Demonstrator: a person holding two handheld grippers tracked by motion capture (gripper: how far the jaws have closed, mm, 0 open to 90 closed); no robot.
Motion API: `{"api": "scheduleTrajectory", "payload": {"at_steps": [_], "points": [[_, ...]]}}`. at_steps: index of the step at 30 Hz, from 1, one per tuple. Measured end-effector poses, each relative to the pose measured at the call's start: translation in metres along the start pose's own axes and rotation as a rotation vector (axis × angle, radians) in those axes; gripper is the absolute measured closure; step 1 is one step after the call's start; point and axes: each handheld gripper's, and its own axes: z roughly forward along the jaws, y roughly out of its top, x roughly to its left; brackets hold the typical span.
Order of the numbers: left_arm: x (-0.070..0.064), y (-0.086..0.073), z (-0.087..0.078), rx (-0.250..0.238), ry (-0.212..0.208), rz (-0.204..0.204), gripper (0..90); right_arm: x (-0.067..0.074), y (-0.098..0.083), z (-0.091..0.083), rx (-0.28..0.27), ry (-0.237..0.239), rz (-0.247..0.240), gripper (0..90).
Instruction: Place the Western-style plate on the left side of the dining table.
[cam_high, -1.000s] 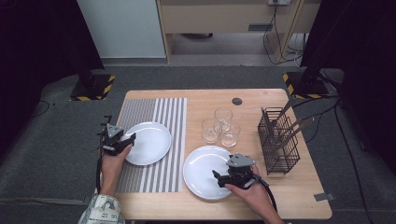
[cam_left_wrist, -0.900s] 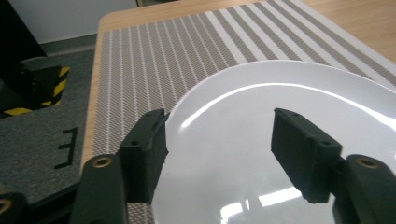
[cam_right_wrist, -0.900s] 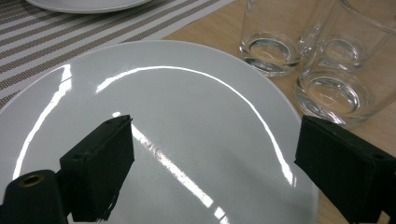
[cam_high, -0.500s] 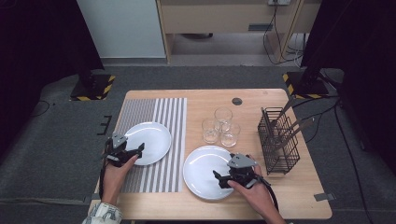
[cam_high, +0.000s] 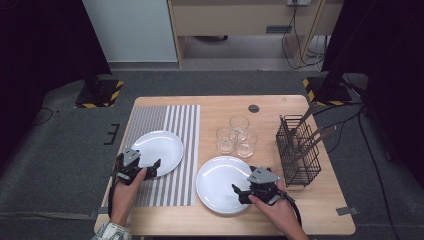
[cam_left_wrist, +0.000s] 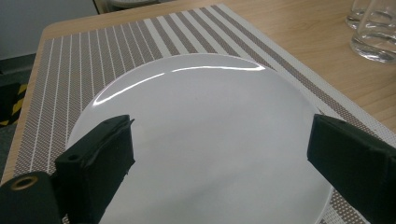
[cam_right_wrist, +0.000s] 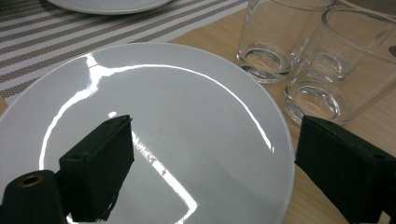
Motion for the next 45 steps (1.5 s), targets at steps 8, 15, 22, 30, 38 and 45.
{"api": "scheduleTrajectory", "payload": {"at_steps": [8, 15, 22, 30, 38, 45], "points": [[-0.004, 0.0, 0.002, 0.002, 0.005, 0.027, 6.7, 0.003, -0.009, -0.014, -0.005, 0.006, -0.019, 12.1], [-0.006, 0.0, 0.004, 0.008, 0.001, 0.041, 6.7, 0.004, -0.017, -0.024, -0.001, 0.006, -0.028, 12.5], [-0.009, 0.001, 0.005, 0.004, 0.005, 0.045, 6.7, -0.002, -0.026, -0.035, -0.005, 0.01, -0.028, 19.9], [-0.009, 0.001, 0.005, 0.006, 0.006, 0.055, 6.8, -0.012, -0.034, -0.054, 0.001, -0.027, -0.01, 21.0], [-0.012, 0.002, 0.006, 0.015, 0.014, 0.081, 6.8, -0.024, -0.044, -0.076, 0.004, -0.038, 0.012, 19.6], [-0.014, 0.001, 0.007, 0.026, 0.021, 0.1, 6.8, -0.035, -0.058, -0.102, -0.007, -0.076, 0.044, 19.1]]}}
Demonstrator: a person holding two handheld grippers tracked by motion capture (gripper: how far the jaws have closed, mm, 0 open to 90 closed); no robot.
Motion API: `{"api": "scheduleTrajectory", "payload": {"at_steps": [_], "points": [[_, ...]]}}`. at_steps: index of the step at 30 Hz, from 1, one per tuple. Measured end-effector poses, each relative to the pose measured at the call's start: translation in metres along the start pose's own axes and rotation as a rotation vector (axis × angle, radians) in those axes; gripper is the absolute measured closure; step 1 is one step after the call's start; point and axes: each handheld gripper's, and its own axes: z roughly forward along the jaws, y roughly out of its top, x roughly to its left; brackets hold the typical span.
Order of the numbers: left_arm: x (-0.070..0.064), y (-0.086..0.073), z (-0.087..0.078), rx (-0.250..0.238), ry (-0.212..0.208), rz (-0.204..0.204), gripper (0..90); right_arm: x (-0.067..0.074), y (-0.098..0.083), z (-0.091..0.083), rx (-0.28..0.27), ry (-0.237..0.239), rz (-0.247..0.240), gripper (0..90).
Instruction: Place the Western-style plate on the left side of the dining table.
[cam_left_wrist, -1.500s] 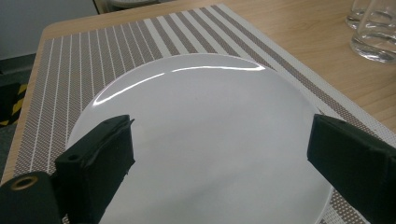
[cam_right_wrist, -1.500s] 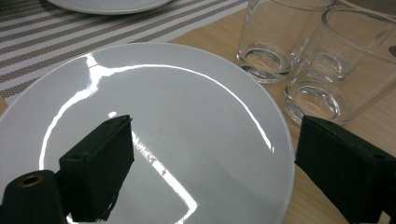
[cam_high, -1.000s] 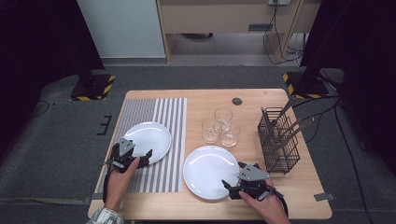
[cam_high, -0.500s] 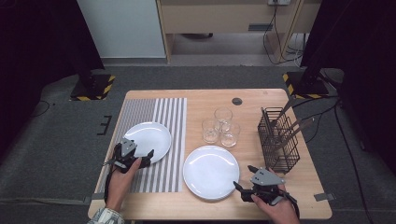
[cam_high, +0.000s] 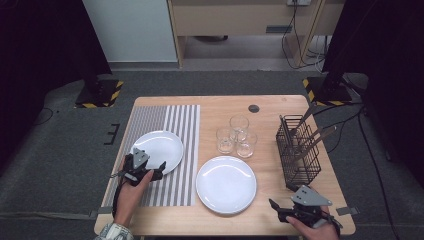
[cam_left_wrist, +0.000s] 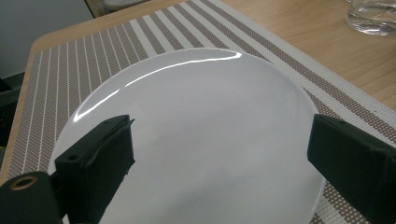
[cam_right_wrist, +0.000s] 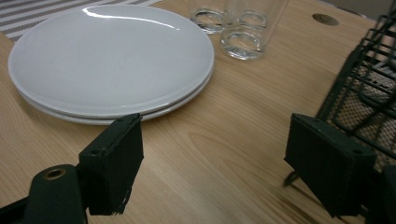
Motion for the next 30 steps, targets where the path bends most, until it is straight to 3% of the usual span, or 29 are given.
{"api": "scheduleTrajectory", "payload": {"at_steps": [10, 16, 24, 30], "points": [[0.002, -0.001, 0.0, 0.0, 0.015, -0.009, 6.8, -0.031, -0.018, -0.032, -0.027, -0.106, 0.104, 20.2], [0.003, -0.002, -0.001, -0.005, 0.016, -0.017, 6.8, -0.044, -0.013, -0.042, -0.067, -0.175, 0.152, 19.4], [0.004, -0.003, -0.001, -0.018, 0.015, -0.03, 6.8, -0.065, -0.015, -0.059, -0.096, -0.23, 0.188, 34.2], [0.003, -0.003, -0.001, -0.016, 0.016, -0.028, 6.8, -0.079, -0.013, -0.072, -0.122, -0.246, 0.226, 43.1]]}}
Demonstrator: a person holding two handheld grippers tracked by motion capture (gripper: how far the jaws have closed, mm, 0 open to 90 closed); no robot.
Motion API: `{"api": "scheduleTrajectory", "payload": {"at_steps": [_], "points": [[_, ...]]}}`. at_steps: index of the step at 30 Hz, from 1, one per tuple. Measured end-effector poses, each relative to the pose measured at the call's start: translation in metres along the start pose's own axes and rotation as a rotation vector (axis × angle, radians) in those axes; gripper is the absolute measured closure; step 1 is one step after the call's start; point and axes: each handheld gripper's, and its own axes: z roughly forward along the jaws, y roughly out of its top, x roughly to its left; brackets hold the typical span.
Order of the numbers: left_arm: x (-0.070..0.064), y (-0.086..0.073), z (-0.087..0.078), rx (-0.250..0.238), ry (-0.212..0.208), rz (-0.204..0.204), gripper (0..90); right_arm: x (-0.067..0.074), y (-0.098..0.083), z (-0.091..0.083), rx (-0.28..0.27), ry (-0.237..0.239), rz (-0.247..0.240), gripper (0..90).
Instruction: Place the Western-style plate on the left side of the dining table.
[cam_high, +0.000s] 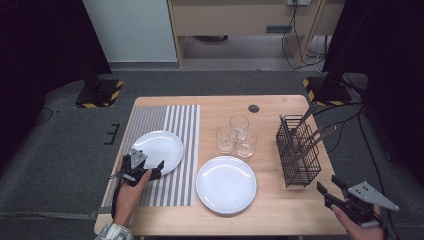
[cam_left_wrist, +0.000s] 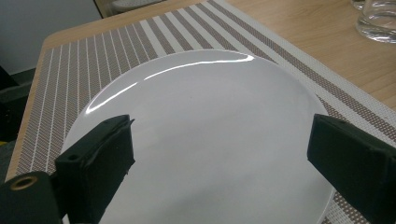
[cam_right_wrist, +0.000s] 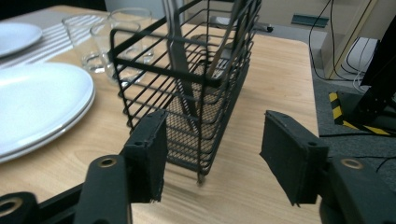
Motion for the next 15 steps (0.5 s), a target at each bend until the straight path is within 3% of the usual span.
{"api": "scheduleTrajectory", "payload": {"at_steps": [11, 15], "points": [[0.006, -0.001, -0.002, -0.005, 0.012, -0.016, 6.8, -0.009, 0.027, -0.005, -0.048, -0.033, 0.062, 53.5], [0.008, 0.0, -0.003, -0.008, 0.025, -0.022, 6.8, -0.014, 0.039, 0.0, -0.054, -0.029, 0.094, 54.0]]}}
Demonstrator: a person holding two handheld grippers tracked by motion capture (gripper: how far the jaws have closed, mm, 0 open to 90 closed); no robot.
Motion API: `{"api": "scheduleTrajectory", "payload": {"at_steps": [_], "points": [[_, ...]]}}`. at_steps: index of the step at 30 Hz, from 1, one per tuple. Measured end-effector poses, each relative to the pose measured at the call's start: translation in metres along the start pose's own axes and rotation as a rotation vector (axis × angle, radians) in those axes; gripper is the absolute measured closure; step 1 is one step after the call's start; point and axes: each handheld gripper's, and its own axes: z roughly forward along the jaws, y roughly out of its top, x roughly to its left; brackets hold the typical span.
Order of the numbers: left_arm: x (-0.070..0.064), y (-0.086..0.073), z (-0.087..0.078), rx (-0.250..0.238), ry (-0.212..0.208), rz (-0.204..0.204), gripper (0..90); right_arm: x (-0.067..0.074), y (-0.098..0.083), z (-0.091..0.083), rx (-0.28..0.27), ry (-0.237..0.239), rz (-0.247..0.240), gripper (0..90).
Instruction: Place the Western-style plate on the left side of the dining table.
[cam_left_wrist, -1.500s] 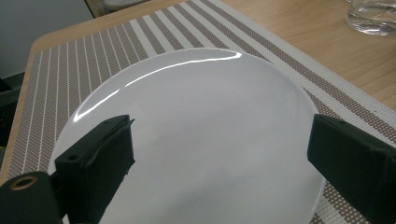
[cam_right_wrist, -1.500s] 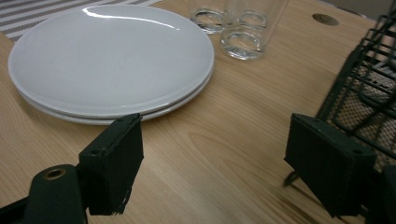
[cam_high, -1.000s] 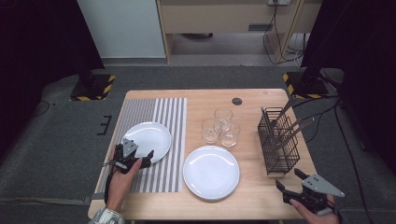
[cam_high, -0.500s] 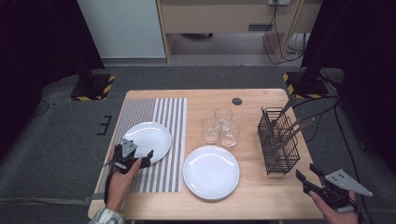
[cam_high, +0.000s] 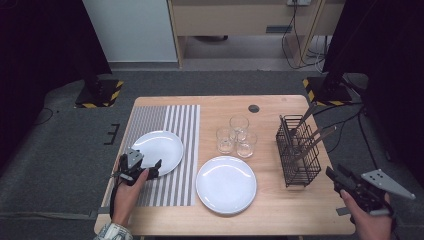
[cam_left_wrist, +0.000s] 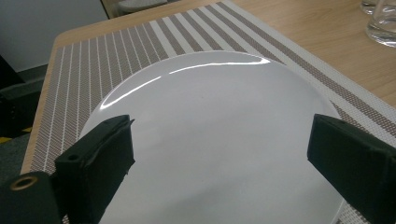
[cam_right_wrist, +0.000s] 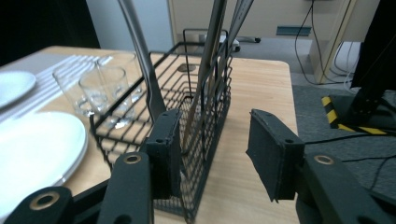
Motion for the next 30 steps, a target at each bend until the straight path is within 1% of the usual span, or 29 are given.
{"api": "scheduleTrajectory", "payload": {"at_steps": [2, 5, 7, 9, 13, 15, 18, 22, 25, 30], "points": [[0.0, 0.001, -0.001, -0.004, 0.008, 0.008, 6.8, 0.0, 0.008, 0.003, -0.008, -0.001, -0.006, 54.1], [0.001, 0.0, -0.001, -0.001, 0.013, 0.012, 6.8, 0.001, 0.019, 0.008, -0.022, 0.015, -0.001, 54.4], [0.002, -0.001, -0.001, 0.0, 0.016, 0.014, 6.8, 0.002, 0.026, 0.012, -0.021, 0.023, -0.001, 54.8], [0.002, -0.001, -0.001, 0.0, 0.016, 0.015, 6.8, 0.002, 0.032, 0.017, -0.021, 0.021, -0.003, 56.0], [0.001, -0.001, 0.0, 0.004, 0.018, 0.03, 6.8, -0.001, 0.04, 0.028, -0.015, 0.028, 0.004, 57.9], [0.001, -0.001, 0.0, 0.002, 0.02, 0.033, 6.8, -0.002, 0.044, 0.033, -0.014, 0.029, 0.014, 59.1], [0.002, 0.0, -0.001, -0.002, 0.033, 0.039, 6.8, -0.004, 0.047, 0.042, -0.005, 0.029, 0.031, 60.3], [0.003, 0.0, -0.002, -0.008, 0.037, 0.034, 6.8, -0.004, 0.048, 0.054, 0.006, 0.041, 0.051, 61.5], [0.004, -0.001, -0.002, -0.008, 0.038, 0.033, 6.8, -0.005, 0.049, 0.06, 0.013, 0.05, 0.072, 63.0], [0.003, -0.001, -0.002, -0.006, 0.037, 0.035, 6.8, -0.005, 0.049, 0.068, 0.027, 0.046, 0.08, 66.0]]}}
